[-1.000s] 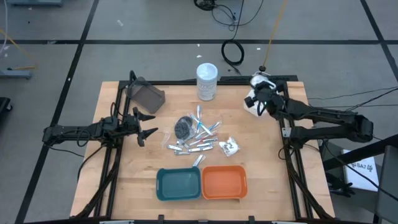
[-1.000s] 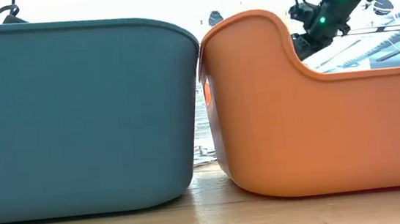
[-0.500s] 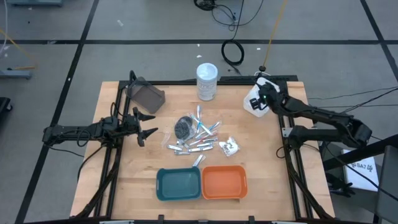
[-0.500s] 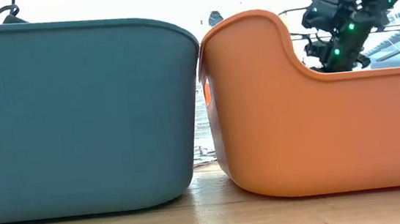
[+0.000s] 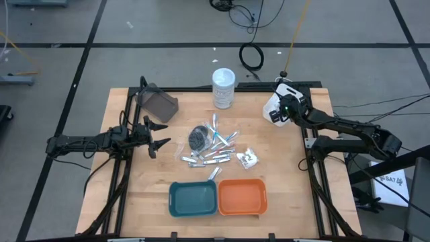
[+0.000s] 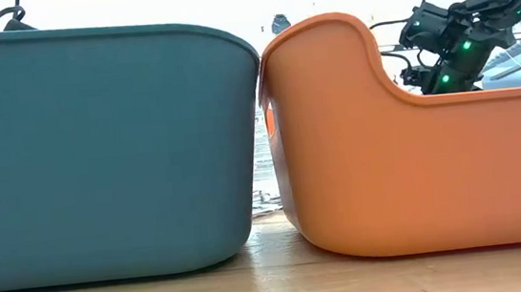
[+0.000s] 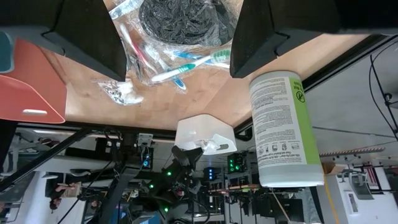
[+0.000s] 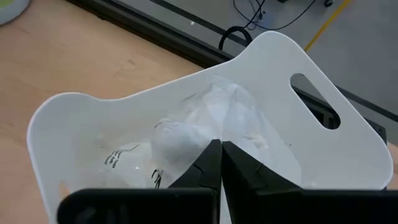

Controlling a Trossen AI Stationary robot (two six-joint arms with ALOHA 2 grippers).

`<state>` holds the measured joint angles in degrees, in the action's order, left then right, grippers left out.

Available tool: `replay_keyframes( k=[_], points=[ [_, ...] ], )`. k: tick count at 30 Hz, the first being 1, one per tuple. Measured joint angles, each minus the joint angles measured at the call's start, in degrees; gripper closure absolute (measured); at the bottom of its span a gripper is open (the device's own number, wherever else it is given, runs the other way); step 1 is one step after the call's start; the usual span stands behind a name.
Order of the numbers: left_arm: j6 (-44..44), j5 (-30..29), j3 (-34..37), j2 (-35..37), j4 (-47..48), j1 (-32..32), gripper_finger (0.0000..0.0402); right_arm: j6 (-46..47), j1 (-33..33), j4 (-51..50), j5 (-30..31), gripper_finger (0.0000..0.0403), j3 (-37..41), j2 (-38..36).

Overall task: Pick & Place Travel size toiletries
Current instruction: Put the white cotton pack into the white bin

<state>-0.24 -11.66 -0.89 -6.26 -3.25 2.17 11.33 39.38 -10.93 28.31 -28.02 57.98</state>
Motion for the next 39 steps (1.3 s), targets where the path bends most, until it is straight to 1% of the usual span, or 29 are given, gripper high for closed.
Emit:
replay_keyframes(
  k=[6, 10, 13, 21, 26, 29, 31, 33, 36, 39],
  points=[
    [0.01, 0.0, -0.01, 0.0, 0.0, -0.02, 0.0121, 1.55, -0.02, -0.01, 0.34, 0.0394, 0.01, 0.0],
    [0.01, 0.0, 0.0, 0.01, 0.0, 0.0, 0.0121, 2.9, -0.02, -0.01, 1.79, 0.0378, 0.01, 0.01],
    [0.01, 0.0, -0.01, 0.02, 0.02, 0.0, 0.0121, 2.97, -0.02, -0.01, 1.82, 0.0358, 0.01, 0.0],
    [0.0, 0.0, -0.01, 0.0, 0.0, 0.0, 0.0121, 2.95, -0.02, 0.13, 1.74, 0.0286, 0.01, 0.0],
    [-0.01, 0.0, -0.01, 0.0, 0.0, 0.0, 0.0121, 2.8, -0.13, 2.89, 1.3, 0.0258, 0.01, -0.42],
    [0.01, 0.0, -0.01, 0.0, 0.0, -0.02, 0.0121, 2.56, -0.11, 5.66, -2.52, 0.025, 0.01, -1.23],
    [-0.01, 0.0, -0.01, 0.02, 0.0, -0.02, 0.0121, 2.56, -0.11, 8.44, -7.03, 0.0248, 0.01, -1.76],
    [0.01, 0.0, -0.01, 0.0, 0.0, 0.0, 0.0121, 2.56, -0.11, 11.47, -13.27, 0.0248, 0.01, -2.08],
    [0.01, 0.0, -0.01, 0.02, 0.0, 0.0, 0.0121, 2.58, -0.51, 15.94, -24.88, 0.0251, 0.01, -2.12],
    [0.0, 0.0, 0.0, 0.01, 0.0, 0.0, 0.0121, 2.56, -2.43, 19.24, -34.95, 0.0254, 0.01, -2.08]
  ],
)
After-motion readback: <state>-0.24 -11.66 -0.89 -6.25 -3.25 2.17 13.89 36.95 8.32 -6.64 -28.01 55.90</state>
